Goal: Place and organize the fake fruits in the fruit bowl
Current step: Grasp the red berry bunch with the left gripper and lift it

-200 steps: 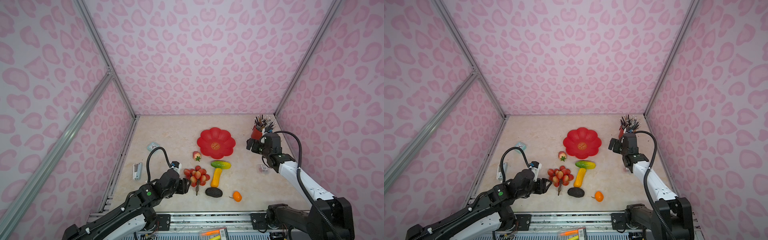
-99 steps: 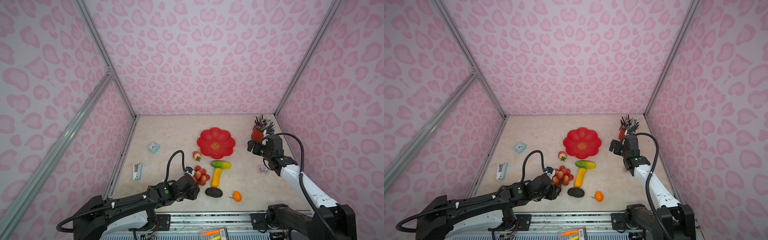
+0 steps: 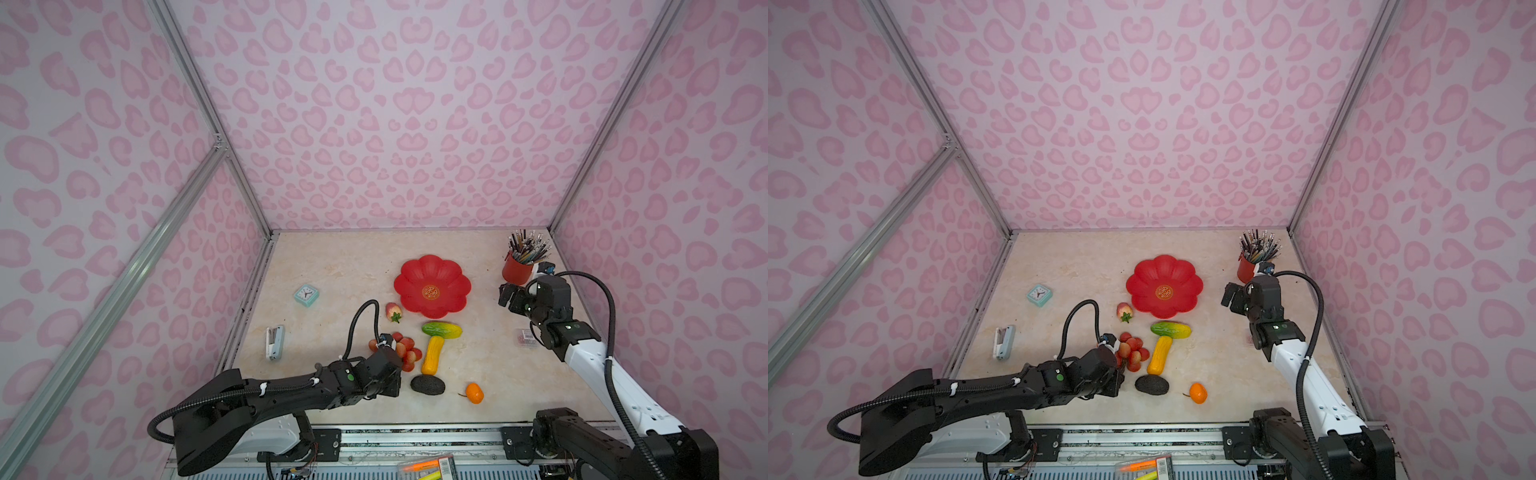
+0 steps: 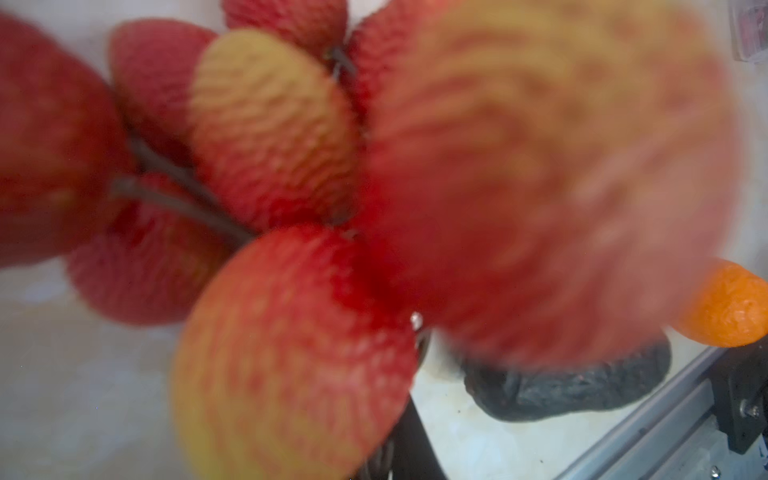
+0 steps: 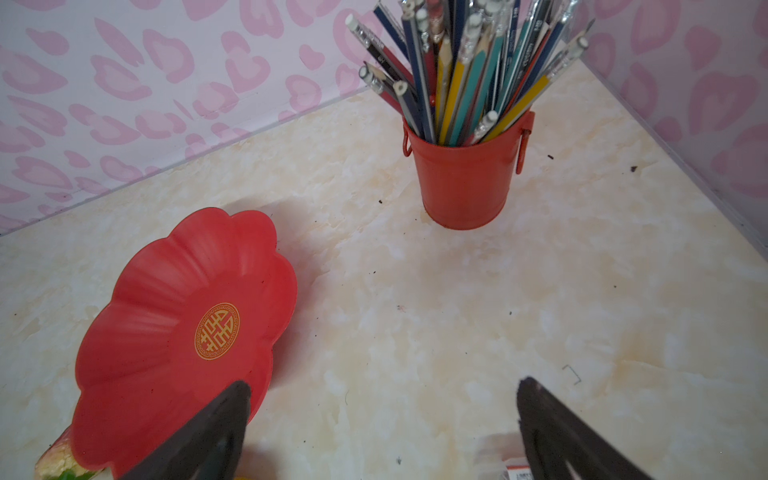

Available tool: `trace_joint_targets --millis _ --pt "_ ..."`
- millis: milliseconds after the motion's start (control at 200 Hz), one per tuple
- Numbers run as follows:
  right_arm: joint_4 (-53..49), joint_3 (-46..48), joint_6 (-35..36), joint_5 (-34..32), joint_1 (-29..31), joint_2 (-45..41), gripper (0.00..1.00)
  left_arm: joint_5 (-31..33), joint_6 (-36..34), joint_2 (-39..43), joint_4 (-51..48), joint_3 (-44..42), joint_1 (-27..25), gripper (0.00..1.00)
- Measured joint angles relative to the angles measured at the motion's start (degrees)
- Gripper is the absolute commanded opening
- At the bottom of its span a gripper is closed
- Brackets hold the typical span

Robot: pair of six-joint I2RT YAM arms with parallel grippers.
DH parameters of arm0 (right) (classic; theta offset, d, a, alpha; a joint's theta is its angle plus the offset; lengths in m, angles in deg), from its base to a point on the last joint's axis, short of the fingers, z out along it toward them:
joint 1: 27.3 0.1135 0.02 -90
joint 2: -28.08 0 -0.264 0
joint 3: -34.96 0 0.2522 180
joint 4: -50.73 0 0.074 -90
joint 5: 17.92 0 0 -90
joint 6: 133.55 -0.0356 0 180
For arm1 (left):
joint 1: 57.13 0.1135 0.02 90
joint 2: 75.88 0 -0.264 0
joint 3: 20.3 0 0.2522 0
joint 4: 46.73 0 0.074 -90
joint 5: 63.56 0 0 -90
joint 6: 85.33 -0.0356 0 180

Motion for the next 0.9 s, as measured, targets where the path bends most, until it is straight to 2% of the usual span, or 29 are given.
trace_joint_targets --millis 260,390,495,650,905 --pt "0.22 0.57 0.11 0.07 -0.04 0.72 1.00 3.28 1.29 15.54 -6.97 -0.09 0.02 0.04" --pt "0.94 0.57 -0.35 0.50 -0.04 1.86 1.00 5.95 0.33 23.23 -14.21 4.39 0.85 0.04" --pt "1.29 0.42 -0.76 0.87 -0.04 2.45 1.00 7.10 -2.27 25.64 -17.81 9.35 3.10 0.04" --pt "1.33 -0.26 -0.98 1.11 -0.09 2.60 1.00 6.93 -8.35 20.92 -19.78 18.40 7.32 0.04" --pt "0.15 -0.46 -0.72 1.44 -0.22 0.79 1.00 -0.02 -19.30 -0.17 -15.87 33.97 12.70 0.04"
